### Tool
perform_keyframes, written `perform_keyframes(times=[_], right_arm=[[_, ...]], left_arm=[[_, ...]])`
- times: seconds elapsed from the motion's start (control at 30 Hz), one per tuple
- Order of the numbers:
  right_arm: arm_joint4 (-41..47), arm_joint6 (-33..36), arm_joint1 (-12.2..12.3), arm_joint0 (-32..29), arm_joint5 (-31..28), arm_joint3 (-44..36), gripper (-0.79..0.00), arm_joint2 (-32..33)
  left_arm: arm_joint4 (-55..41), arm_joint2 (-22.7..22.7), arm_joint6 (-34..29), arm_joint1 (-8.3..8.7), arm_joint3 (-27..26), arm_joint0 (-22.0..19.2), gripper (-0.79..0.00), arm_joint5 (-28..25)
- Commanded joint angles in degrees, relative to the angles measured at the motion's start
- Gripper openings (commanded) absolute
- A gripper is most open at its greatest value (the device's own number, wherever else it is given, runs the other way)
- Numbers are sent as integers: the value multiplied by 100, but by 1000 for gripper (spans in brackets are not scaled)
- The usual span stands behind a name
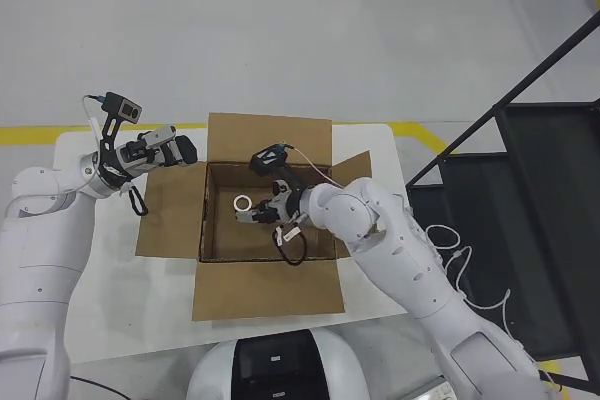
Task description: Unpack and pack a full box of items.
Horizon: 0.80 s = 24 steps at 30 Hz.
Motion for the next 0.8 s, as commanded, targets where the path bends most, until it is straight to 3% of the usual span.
perform_keyframes(times=[0.0, 0.17, 0.33, 0.77], right_arm=[[85, -442, -63, 133, -223, 311, 0, -212], [94, -1650, -238, 337, -763, 1326, 0, -726], [34, -2544, -408, 498, -486, 2057, 0, -1001], [-552, -2691, -606, 797, 139, 2762, 0, -1360]], left_arm=[[0, 0, 0, 0, 0, 0, 0, 0], [0, 0, 0, 0, 0, 0, 0, 0], [0, 0, 0, 0, 0, 0, 0, 0], [0, 0, 0, 0, 0, 0, 0, 0]])
